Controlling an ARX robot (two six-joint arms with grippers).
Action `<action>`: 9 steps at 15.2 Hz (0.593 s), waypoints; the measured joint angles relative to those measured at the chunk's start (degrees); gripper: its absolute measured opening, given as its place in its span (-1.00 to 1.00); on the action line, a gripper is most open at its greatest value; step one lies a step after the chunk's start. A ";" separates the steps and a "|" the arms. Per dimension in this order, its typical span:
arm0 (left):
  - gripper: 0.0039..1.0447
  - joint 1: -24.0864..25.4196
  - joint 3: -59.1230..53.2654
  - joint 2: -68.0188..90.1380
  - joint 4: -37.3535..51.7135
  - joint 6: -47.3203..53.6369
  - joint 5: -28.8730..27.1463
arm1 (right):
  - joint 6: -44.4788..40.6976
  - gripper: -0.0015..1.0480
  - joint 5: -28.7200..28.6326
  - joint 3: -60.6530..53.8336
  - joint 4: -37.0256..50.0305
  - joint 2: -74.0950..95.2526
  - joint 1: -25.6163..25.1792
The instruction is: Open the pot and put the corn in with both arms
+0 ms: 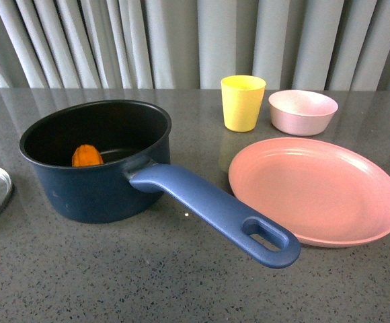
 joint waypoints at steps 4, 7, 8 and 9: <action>0.88 0.00 0.00 0.00 -0.02 0.00 0.00 | 0.00 0.88 0.00 0.00 0.00 0.00 0.00; 0.88 0.00 0.00 0.00 0.00 0.00 0.00 | 0.00 0.88 0.00 0.00 0.00 0.00 0.00; 0.88 0.00 0.00 0.00 0.00 0.00 0.00 | 0.00 0.88 0.00 0.00 0.00 0.00 0.00; 0.88 0.00 0.00 0.00 0.00 0.00 0.00 | 0.00 0.88 0.00 0.00 0.00 0.00 0.00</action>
